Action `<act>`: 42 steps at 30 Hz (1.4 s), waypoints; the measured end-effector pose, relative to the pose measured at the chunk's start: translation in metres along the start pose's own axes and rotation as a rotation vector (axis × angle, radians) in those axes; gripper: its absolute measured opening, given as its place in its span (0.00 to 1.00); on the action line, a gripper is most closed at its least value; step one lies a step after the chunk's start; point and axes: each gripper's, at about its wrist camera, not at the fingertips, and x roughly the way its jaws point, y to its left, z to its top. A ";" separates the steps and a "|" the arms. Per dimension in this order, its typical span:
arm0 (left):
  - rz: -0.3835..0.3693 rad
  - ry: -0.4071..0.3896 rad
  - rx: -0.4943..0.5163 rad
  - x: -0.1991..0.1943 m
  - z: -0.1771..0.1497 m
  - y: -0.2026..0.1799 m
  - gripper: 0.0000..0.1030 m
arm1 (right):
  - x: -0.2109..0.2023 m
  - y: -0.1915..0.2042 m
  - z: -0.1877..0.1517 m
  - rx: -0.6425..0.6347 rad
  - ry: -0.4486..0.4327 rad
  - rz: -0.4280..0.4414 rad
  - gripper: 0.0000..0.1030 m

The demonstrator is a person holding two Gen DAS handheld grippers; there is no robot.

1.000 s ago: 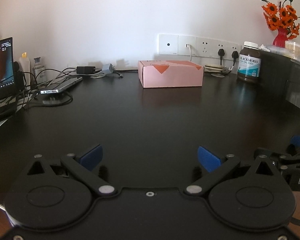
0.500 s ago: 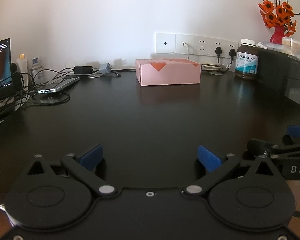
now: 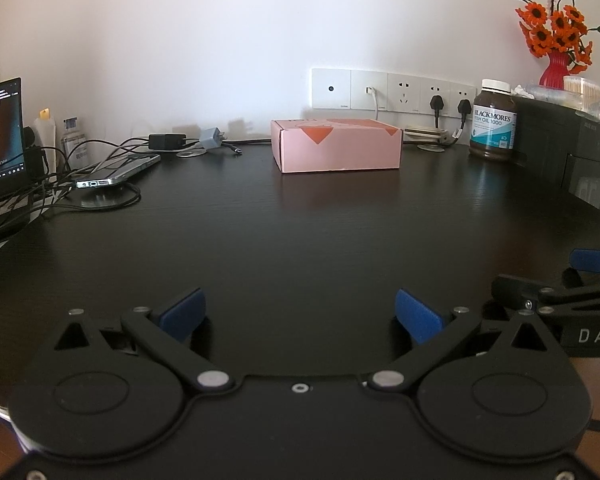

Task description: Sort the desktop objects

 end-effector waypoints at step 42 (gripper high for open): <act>-0.040 -0.017 0.014 0.005 0.001 -0.009 1.00 | 0.000 -0.006 -0.003 0.014 0.003 -0.026 0.99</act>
